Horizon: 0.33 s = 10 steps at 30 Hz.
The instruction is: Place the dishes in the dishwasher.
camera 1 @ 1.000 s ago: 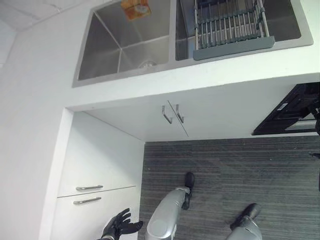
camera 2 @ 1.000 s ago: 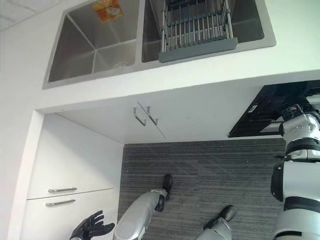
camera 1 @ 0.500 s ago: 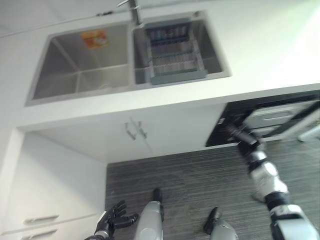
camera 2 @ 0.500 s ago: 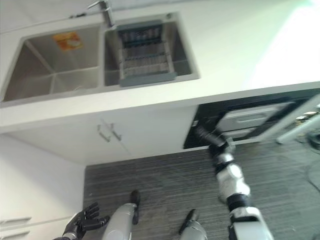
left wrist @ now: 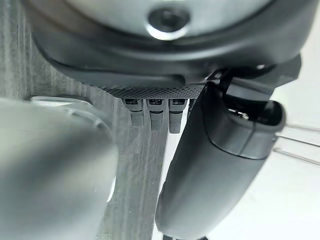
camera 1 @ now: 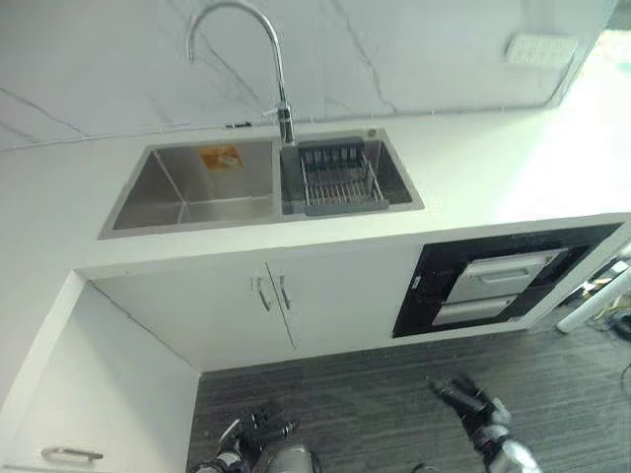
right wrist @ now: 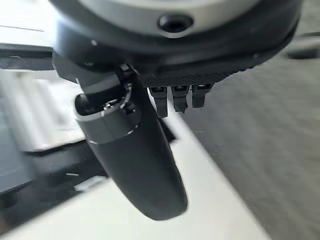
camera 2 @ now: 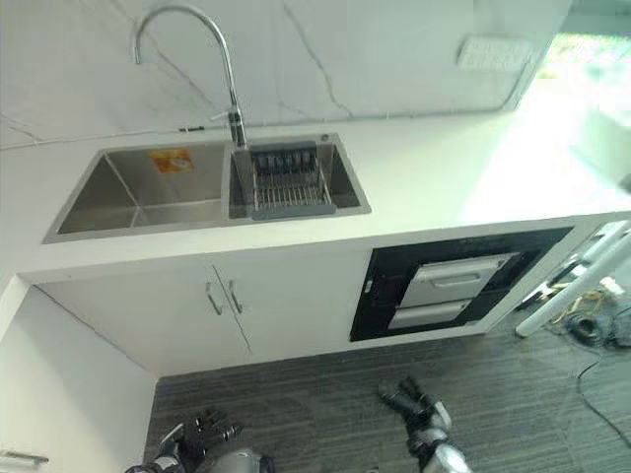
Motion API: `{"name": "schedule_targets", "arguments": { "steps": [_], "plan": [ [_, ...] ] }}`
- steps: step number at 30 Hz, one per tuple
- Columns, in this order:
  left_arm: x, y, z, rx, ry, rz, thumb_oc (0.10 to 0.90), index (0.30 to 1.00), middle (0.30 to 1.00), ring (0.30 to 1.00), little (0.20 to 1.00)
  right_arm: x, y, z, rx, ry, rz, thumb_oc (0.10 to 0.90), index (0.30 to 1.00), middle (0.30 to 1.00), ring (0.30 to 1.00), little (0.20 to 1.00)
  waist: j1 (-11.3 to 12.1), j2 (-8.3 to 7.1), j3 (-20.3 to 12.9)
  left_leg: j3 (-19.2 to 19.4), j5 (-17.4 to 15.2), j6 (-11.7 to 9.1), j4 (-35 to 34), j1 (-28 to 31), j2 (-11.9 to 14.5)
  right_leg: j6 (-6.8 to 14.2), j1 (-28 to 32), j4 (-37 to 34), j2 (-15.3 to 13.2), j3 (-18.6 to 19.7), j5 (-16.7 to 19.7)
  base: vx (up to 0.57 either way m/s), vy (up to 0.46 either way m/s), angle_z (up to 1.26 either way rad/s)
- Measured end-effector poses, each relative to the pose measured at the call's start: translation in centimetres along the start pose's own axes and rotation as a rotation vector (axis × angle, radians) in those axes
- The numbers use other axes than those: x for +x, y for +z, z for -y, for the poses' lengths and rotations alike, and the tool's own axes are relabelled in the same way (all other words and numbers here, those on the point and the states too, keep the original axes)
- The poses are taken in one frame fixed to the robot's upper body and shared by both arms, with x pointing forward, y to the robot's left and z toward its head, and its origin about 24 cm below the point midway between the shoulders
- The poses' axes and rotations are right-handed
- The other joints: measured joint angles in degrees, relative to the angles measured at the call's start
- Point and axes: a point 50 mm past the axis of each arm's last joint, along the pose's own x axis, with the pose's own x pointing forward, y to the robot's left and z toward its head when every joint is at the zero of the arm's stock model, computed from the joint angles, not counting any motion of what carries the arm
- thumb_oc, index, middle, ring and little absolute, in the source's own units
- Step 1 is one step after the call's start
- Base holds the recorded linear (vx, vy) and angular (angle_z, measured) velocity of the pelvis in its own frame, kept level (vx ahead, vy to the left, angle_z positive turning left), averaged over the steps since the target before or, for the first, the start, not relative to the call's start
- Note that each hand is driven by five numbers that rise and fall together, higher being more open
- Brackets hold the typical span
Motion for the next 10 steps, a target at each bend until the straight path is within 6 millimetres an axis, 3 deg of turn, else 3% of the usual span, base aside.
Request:
{"name": "schedule_targets", "arguments": {
  "steps": [1, 2, 4, 6, 7, 10],
  "plan": [
    [0.2, 0.2, -0.1, -0.006, 0.02, -0.005, 0.8, 0.9, 0.9, 0.9, 0.9, -0.4, -1.7, 0.4, -0.009, -0.015, -0.066, 0.8, 0.9, 0.9, 0.9, 0.9, -0.4, -0.02, 0.14, -1.19, 0.16, 0.23, 0.13, 0.37, -0.18, 0.62, -1.77, 3.1, 0.29, 3.12, 0.4, -0.03, -0.11, 0.52],
    [0.0, 0.0, -0.5, -0.006, 0.045, -0.02, 0.8, 0.9, 0.9, 0.9, 0.9, -0.6, -2.7, 0.5, -0.019, -0.031, -0.105, 0.8, 0.9, 0.9, 0.9, 0.9, -0.92, 0.14, -0.01, -1.58, 0.84, 0.21, -0.37, 0.32, 0.04, 2.03, -3.42, 4.78, 2.39, 8.1, -2.39, -0.03, -0.109, 0.28],
    [-0.3, -0.1, -1.6, -0.005, 0.085, -0.049, 0.8, 0.9, 0.9, 0.9, 0.9, -0.7, -2.7, 0.7, -0.044, -0.028, -0.107, 0.8, 0.9, 0.9, 0.9, 0.9, -1.47, -0.05, -0.12, -1.99, 2.25, -0.06, -2.44, -0.43, -0.74, 1.94, -6.95, 5.99, 6.68, 14.18, -6.98, -0.02, -0.101, 0.22],
    [-0.6, -0.5, -2.1, -0.012, 0.113, -0.061, 0.8, 0.9, 0.9, 0.9, 0.9, -0.7, -2.3, 1.3, -0.129, -0.034, -0.115, 0.8, 0.9, 0.9, 0.9, 0.9, -1.78, 0.09, -0.13, -2.25, 4.07, -0.49, -5.59, -0.29, -3.31, 0.7, -8.24, 6.67, 8.12, 13.62, -9.28, -0.01, -0.14, 0.35],
    [-0.9, -1.4, -2.3, -0.05, 0.135, -0.071, 0.8, 0.9, 0.9, 0.9, 0.9, -0.9, -2.2, 1.8, -0.186, -0.041, -0.125, 0.8, 0.9, 0.9, 0.9, 0.9, -1.5, 0.55, -0.51, -2.28, 5.4, -0.75, -8.7, 1.16, -5.62, -1.22, -7.33, 5.94, 9.83, 13.27, -10.4, 0.01, -0.156, 0.3],
    [-1.4, -3.1, -2.3, -0.114, 0.152, -0.097, 0.8, 0.9, 0.9, 0.9, 0.9, -1.1, -2.5, 2.2, -0.198, -0.048, -0.138, 0.8, 0.9, 0.9, 0.9, 0.9, -0.94, 3.79, -1.55, -1.51, 5.35, -2.21, -11.58, 2.29, -6.68, -3.65, -3.33, 2.38, 12.56, 9.98, -10.52, 0.03, -0.096, 0.15]
  ]
}}
